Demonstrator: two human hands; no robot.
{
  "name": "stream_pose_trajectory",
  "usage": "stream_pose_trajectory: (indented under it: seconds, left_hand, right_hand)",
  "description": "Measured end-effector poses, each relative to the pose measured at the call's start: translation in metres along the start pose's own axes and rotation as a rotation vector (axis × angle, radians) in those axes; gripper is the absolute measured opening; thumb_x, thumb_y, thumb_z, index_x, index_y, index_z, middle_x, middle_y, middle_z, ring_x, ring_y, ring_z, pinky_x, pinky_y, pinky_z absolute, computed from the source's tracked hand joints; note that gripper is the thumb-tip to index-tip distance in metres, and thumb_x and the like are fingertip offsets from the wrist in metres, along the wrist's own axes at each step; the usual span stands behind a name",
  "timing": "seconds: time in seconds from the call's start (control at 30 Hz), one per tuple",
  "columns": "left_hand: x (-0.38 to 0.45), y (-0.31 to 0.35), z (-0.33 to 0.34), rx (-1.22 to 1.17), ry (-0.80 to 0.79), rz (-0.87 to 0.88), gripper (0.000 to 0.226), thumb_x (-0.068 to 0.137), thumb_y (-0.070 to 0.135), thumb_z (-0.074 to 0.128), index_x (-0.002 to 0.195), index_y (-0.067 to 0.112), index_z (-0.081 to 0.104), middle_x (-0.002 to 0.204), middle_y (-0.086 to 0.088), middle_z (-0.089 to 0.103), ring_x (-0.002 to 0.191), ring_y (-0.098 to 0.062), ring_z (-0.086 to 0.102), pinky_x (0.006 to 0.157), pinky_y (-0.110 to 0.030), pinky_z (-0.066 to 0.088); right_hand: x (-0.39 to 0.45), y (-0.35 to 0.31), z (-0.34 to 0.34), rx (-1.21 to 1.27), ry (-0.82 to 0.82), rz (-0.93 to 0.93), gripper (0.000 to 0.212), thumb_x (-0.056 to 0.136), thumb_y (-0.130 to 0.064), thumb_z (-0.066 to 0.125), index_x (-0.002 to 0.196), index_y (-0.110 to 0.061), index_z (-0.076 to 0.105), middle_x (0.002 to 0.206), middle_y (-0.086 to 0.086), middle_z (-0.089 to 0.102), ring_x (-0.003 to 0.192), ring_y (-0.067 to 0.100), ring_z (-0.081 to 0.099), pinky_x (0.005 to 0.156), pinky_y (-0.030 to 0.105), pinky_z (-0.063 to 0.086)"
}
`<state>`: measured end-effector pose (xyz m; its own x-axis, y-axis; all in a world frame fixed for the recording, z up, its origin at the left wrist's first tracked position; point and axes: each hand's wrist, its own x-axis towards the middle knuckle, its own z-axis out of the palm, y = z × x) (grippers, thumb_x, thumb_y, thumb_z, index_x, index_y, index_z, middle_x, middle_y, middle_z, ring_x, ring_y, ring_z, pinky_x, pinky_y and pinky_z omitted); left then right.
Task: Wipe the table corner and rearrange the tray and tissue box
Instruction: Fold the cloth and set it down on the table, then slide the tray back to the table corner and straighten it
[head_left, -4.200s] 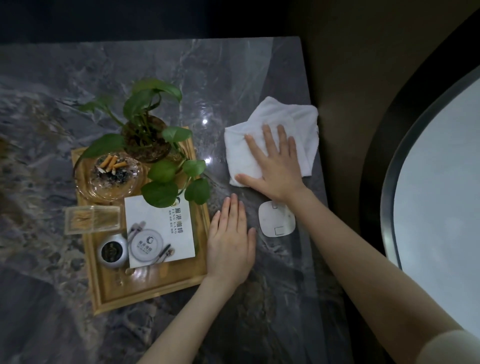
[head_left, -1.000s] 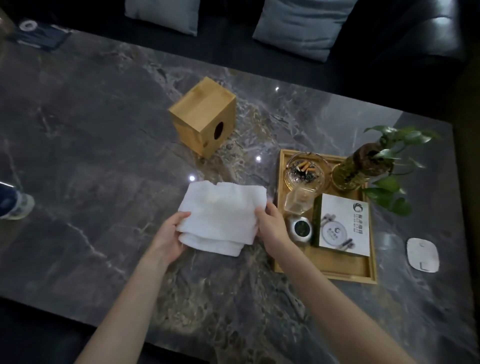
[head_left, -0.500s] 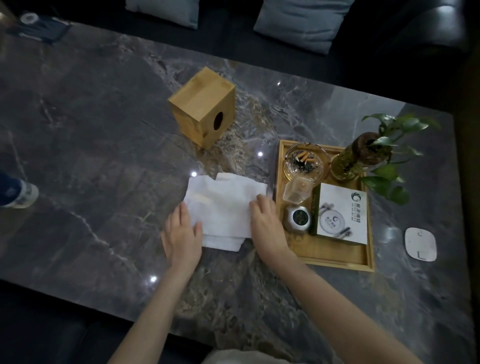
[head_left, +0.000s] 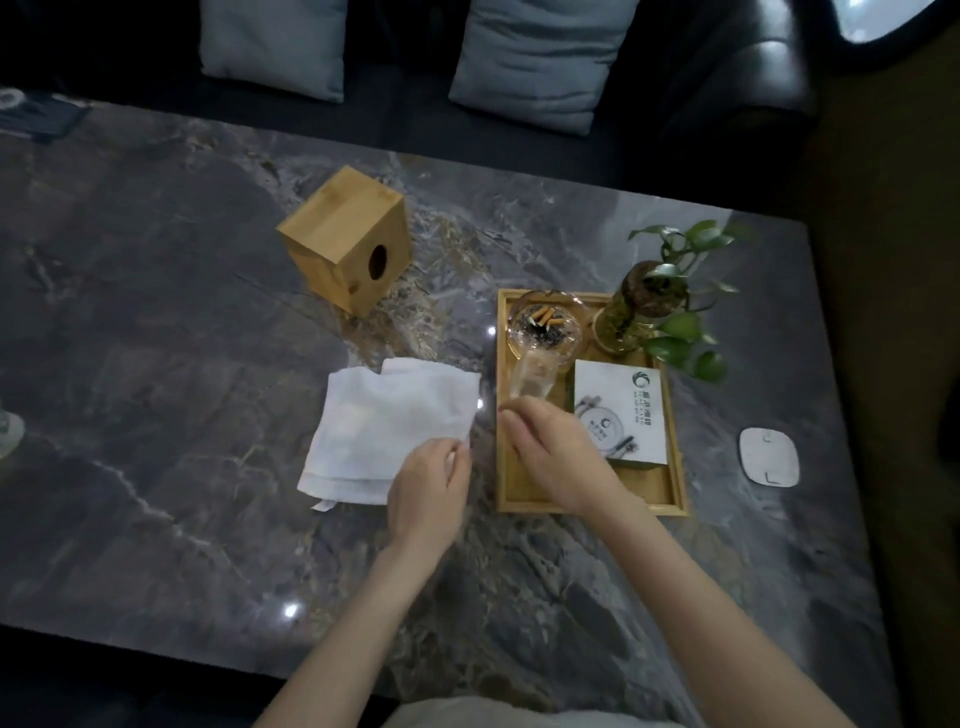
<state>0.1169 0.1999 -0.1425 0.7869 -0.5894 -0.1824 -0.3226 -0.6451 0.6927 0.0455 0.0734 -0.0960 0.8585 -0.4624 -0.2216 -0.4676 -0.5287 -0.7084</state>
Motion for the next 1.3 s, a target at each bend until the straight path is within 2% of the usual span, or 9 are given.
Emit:
stream_pose_trajectory:
  seconds: [0.03,0.1,0.2,0.27,0.43,0.8,0.97,1.13,1.3]
  left_hand:
    - [-0.004,0.010,0.004,-0.048,-0.016,-0.003,0.026,0.093,0.024,0.045,0.072,0.016,0.059,0.071,-0.002,0.061,0.070,-0.020,0.056,0.054,-0.015,0.036]
    - [-0.007,0.023,0.016,-0.078,-0.048,-0.034,0.028,0.092,0.025,0.047,0.065,0.018,0.050,0.060,0.006,0.050,0.056,-0.011,0.048,0.046,-0.015,0.032]
    - [-0.009,0.027,0.039,-0.017,-0.059,-0.100,0.019,0.091,0.027,0.048,0.080,0.012,0.053,0.080,-0.001,0.054,0.071,-0.015,0.047,0.058,-0.023,0.033]
    - [-0.010,0.025,0.052,0.026,-0.047,-0.147,0.023,0.090,0.026,0.049,0.095,0.005,0.055,0.098,-0.012,0.055,0.085,-0.024,0.052,0.070,-0.030,0.037]
    - [-0.014,0.024,0.064,0.117,-0.008,-0.154,0.030,0.089,0.028,0.051,0.105,0.002,0.055,0.105,-0.017,0.056,0.094,-0.034,0.056,0.074,-0.036,0.041]
    - [-0.010,0.028,0.067,0.377,0.010,-0.094,0.019,0.091,0.017,0.046,0.097,0.000,0.054,0.099,-0.021,0.063,0.089,-0.038,0.060,0.067,-0.042,0.045]
    - [-0.009,0.038,0.065,0.306,0.016,-0.151,0.022,0.093,0.016,0.043,0.099,-0.004,0.051,0.100,-0.026,0.063,0.089,-0.042,0.059,0.066,-0.041,0.041]
    - [-0.004,0.048,0.058,-0.135,0.008,-0.359,0.029,0.093,0.018,0.044,0.109,-0.005,0.052,0.115,-0.025,0.059,0.106,-0.038,0.053,0.080,-0.034,0.035]
    - [0.004,0.055,0.062,-0.158,-0.002,-0.446,0.052,0.097,0.036,0.028,0.121,-0.003,0.052,0.127,-0.026,0.053,0.118,-0.040,0.046,0.098,-0.040,0.032]
  right_hand:
    - [-0.009,0.006,-0.011,0.033,0.070,0.019,0.026,0.096,-0.030,0.040,0.109,-0.016,0.058,0.100,0.003,0.066,0.091,0.017,0.060,0.079,0.036,0.048]
    - [-0.026,0.027,-0.027,0.091,0.263,0.095,0.025,0.096,-0.027,0.043,0.113,-0.015,0.056,0.102,0.001,0.065,0.091,0.016,0.059,0.078,0.033,0.047]
    - [-0.050,0.069,-0.040,0.139,0.582,0.303,0.029,0.094,-0.018,0.046,0.122,-0.009,0.049,0.106,0.005,0.059,0.088,0.019,0.056,0.077,0.033,0.044]
    - [-0.061,0.099,-0.037,0.097,0.674,0.453,0.034,0.093,-0.015,0.047,0.125,-0.006,0.045,0.110,0.010,0.056,0.094,0.024,0.055,0.085,0.041,0.046]
    - [-0.068,0.144,-0.018,0.028,0.472,0.662,0.047,0.090,-0.017,0.051,0.132,0.000,0.039,0.127,0.023,0.049,0.117,0.037,0.048,0.101,0.046,0.039]
    - [-0.059,0.146,-0.031,-0.196,0.191,0.578,0.022,0.094,-0.019,0.043,0.110,-0.004,0.046,0.118,0.016,0.052,0.106,0.032,0.053,0.085,0.043,0.044]
    - [-0.062,0.143,-0.039,-0.207,0.215,0.536,0.018,0.095,-0.018,0.042,0.102,-0.003,0.048,0.112,0.017,0.055,0.099,0.034,0.056,0.081,0.043,0.044]
    - [-0.063,0.149,-0.049,0.145,0.295,0.608,0.022,0.093,-0.023,0.048,0.103,-0.005,0.056,0.107,0.013,0.064,0.096,0.026,0.058,0.076,0.030,0.040]
    - [-0.054,0.153,-0.049,0.421,0.257,0.694,0.038,0.096,-0.037,0.037,0.109,-0.008,0.057,0.111,0.008,0.061,0.093,0.018,0.052,0.078,0.030,0.036]
